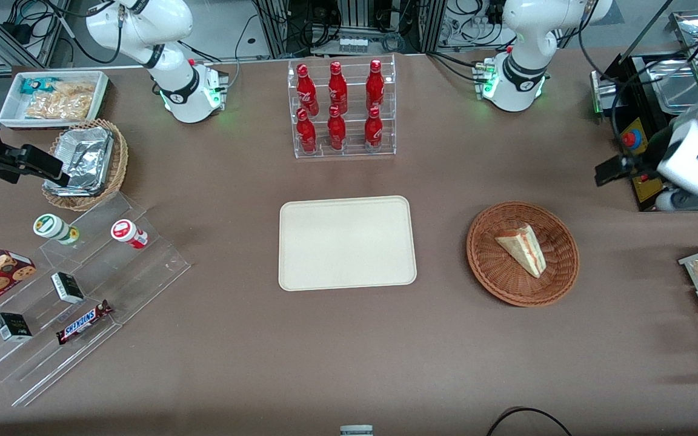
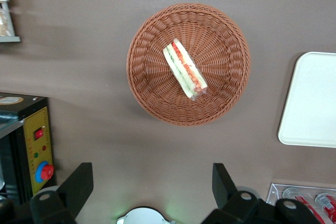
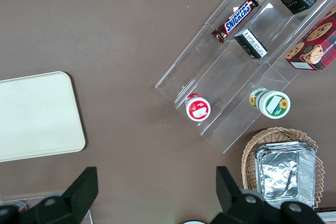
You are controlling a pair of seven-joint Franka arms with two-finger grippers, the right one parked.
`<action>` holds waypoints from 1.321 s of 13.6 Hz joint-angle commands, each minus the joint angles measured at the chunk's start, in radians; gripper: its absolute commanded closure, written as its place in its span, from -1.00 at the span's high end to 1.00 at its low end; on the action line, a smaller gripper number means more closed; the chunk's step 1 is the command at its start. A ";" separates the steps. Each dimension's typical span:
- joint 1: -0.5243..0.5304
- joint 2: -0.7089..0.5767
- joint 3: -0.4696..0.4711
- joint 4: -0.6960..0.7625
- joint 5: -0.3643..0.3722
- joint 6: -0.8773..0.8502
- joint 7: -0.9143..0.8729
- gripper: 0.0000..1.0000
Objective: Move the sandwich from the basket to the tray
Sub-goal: 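Move the left gripper over the wrapped sandwich in the wicker basket and lower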
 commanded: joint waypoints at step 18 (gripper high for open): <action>0.008 0.120 -0.097 -0.609 0.002 0.852 -0.690 1.00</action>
